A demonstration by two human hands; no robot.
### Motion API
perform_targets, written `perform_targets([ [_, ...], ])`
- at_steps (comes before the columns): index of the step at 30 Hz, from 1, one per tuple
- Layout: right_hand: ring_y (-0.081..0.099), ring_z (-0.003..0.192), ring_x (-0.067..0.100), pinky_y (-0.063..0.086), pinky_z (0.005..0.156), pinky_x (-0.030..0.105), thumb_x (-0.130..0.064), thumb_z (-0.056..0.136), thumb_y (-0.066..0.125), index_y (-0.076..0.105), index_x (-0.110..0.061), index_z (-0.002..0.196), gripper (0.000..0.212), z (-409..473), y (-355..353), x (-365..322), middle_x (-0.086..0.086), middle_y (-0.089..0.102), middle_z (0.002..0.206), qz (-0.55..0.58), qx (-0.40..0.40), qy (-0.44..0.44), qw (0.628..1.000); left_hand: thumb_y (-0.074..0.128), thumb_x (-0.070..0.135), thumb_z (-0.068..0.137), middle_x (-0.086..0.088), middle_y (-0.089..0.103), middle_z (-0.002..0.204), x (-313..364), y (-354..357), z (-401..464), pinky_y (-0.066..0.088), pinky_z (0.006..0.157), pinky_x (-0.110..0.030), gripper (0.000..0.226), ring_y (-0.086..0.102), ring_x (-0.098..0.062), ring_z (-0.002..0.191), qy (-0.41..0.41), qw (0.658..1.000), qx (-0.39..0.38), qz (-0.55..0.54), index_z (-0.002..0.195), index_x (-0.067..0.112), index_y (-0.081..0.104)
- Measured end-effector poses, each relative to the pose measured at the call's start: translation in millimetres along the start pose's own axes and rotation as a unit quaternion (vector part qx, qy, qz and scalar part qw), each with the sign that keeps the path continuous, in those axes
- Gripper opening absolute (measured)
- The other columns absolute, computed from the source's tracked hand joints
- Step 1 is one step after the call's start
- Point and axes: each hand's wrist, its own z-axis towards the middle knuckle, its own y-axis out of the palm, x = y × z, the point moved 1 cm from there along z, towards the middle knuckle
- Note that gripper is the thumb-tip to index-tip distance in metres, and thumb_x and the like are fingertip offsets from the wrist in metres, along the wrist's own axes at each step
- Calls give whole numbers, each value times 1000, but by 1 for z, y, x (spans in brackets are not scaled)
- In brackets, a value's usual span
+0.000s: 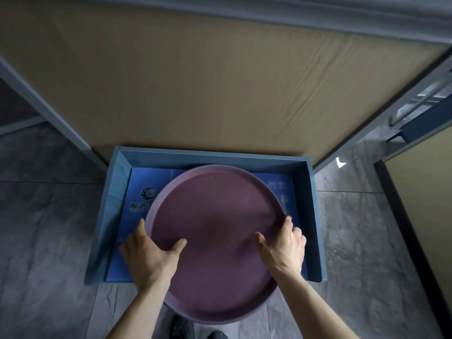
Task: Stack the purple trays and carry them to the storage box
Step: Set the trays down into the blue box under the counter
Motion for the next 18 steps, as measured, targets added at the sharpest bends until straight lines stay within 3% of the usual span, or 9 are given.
perform_targets([
  [5, 38, 127, 33, 37, 104, 41, -52, 75, 75, 11, -10, 155, 111, -12, 9, 11, 18, 42, 137, 12, 22, -42, 999, 94, 48, 49, -24, 23, 157, -6, 8, -7, 25, 116, -58, 144, 18, -41, 145, 33, 998, -44, 2, 157, 10, 6],
  [15, 30, 141, 33, 32, 112, 39, -49, 72, 81, 8, -10, 155, 117, -13, 12, 20, 19, 30, 154, 9, 11, -60, 998, 93, 50, 51, -25, 24, 156, -6, 12, -6, 28, 112, -60, 143, 21, -42, 144, 32, 999, -34, 26, 157, 11, 5],
  [18, 38, 135, 31, 34, 109, 40, -51, 67, 83, 13, -9, 154, 119, -8, 12, 20, 16, 41, 147, 2, 7, -56, 998, 92, 52, 50, -24, 25, 155, -6, 13, -5, 31, 109, -60, 143, 24, -41, 142, 31, 998, -35, 40, 156, 12, 5],
])
